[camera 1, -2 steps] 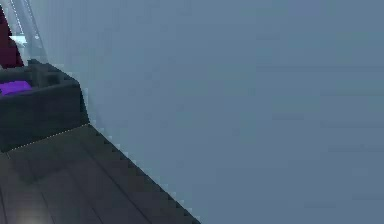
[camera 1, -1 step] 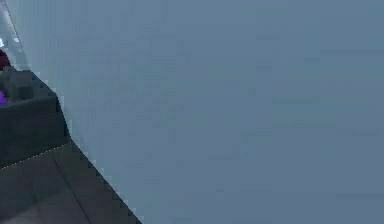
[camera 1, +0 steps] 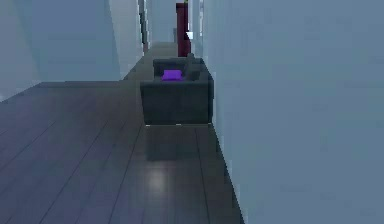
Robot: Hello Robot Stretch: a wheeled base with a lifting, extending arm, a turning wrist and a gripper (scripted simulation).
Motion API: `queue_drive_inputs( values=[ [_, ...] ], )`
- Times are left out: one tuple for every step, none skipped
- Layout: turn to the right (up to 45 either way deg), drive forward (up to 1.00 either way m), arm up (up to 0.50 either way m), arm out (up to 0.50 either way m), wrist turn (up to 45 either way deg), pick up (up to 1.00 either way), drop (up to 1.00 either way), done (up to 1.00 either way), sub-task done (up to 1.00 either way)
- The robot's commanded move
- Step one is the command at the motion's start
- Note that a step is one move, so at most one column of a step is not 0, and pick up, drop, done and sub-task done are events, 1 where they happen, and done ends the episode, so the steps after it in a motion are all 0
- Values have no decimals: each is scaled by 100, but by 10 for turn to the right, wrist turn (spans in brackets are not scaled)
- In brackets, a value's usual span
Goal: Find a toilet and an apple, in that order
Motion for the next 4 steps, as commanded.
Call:
queue_drive_inputs(
  values=[
    [0,45,0,0,0,0,0,0,0],
    [-270,0,0,0,0,0,0,0,0],
    [0,100,0,0,0,0,0,0,0],
    [-30,0,0,0,0,0,0,0,0]
  ],
)
